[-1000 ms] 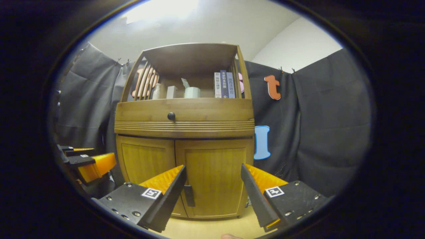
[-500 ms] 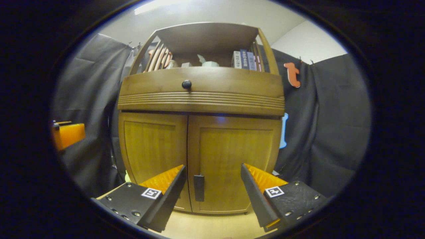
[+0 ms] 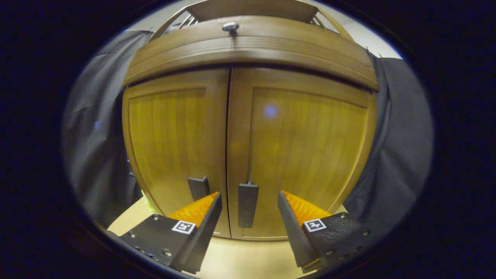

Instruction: Open the right door of the double-door shoe cabinet with the right hand, and open the left door with the left hand.

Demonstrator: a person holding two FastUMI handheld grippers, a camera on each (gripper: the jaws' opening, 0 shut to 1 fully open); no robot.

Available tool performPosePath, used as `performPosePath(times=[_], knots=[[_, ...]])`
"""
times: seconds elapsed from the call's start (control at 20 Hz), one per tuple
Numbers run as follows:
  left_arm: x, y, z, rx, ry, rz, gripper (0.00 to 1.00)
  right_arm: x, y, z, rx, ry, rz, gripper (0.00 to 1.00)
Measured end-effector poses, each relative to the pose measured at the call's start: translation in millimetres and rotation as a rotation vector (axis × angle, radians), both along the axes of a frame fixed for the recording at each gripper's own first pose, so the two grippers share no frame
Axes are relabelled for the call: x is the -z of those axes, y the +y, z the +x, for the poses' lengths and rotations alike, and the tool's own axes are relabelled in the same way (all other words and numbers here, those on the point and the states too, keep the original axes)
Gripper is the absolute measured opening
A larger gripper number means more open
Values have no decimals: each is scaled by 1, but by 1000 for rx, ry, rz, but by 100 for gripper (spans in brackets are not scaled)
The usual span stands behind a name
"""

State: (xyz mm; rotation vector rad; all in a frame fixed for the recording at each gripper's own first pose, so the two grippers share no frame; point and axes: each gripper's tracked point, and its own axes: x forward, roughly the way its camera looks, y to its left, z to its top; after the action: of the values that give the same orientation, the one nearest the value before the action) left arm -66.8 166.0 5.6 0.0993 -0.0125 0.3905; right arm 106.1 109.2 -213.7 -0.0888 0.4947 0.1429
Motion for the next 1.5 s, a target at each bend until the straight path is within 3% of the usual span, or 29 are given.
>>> performPosePath(times=[0.1, 0.25, 0.35, 0.5, 0.6, 0.75, 1.15, 1.5], knots=[[0, 8, -5, -25, 0, 8, 96, 13, 6, 8, 3, 36, 11, 72], [1, 19, -12, -59, 5, 12, 98, 9, 1, 3, 6, 63, -1, 71], [2, 25, -16, -78, 8, 10, 96, -2, -1, 4, 14, 57, -16, 50], [4, 29, -20, -88, 11, 2, 96, -4, -6, 1, 24, 67, -31, 49], [4, 30, -21, -88, 11, -1, 96, -11, -6, 2, 50, 76, 15, 33], [5, 28, -22, -76, 11, -7, 96, -3, -8, 5, 59, 85, 33, 28], [5, 17, -25, -34, 11, -6, 98, -4, -8, 5, 75, 65, 62, 28], [5, -18, -15, 93, 9, -3, 98, -4, -10, 4, 134, 81, 101, 28]])
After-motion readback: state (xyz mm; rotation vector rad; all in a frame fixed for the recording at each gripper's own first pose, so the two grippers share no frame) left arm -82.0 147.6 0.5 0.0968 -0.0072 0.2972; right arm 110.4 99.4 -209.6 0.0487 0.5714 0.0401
